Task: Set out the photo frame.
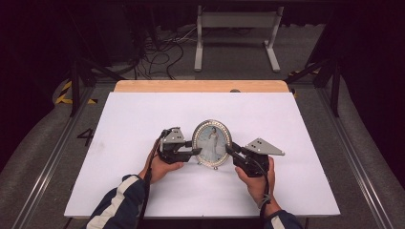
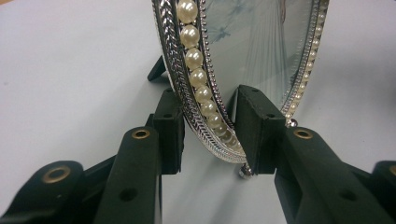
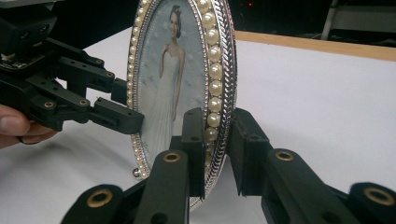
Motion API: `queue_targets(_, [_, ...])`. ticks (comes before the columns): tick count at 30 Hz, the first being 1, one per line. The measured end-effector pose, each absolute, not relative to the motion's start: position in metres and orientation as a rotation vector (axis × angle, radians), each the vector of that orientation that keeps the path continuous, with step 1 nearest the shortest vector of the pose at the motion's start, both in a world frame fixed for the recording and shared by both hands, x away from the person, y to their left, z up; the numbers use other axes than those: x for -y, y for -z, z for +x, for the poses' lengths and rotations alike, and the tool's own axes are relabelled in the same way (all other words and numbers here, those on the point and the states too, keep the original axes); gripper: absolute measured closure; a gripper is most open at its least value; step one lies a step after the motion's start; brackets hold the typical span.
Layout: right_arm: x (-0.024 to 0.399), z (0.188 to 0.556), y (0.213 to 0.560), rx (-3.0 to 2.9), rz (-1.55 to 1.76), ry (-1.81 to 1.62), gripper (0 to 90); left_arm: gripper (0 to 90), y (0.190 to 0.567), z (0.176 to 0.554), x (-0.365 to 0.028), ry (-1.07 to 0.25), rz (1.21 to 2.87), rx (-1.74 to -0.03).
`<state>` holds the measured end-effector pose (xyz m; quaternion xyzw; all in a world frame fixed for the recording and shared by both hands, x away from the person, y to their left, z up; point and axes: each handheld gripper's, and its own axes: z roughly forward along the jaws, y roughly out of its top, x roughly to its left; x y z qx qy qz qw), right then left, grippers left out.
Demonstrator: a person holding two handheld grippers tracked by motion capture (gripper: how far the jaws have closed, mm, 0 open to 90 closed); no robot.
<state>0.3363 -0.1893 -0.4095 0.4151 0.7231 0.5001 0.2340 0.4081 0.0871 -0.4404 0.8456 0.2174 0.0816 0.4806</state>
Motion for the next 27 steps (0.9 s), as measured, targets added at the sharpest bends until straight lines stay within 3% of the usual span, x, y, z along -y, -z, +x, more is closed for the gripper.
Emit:
queue_targets(7, [0.1898, 0.3368, 0.4089, -1.987, 1.124, -1.355, 75.4, 60.4, 0.4392, 0.4059, -0.0846, -0.233, 2.073, -0.515])
queue_targets(8, [0.1903, 0.3351, 0.4081, -1.979, 1.125, -1.354, 71.6, 51.3, 0.4387, 0.4053, -0.0843, -0.238, 2.067, -0.517])
queue_targets(14, [0.1909, 0.3310, 0.4072, -1.990, 1.114, -1.353, 71.2, 50.5, 0.4342, 0.4020, -0.0851, -0.261, 2.031, -0.508])
queue_targets(23, [0.1880, 0.3325, 0.4119, -2.000, 1.119, -1.313, 74.4, 64.2, 0.4326, 0.4033, -0.0913, -0.278, 2.016, -0.518])
queue_targets(27, [0.1865, 0.3336, 0.4144, -2.002, 1.130, -1.312, 74.4, 65.4, 0.4321, 0.4029, -0.0917, -0.281, 2.029, -0.509])
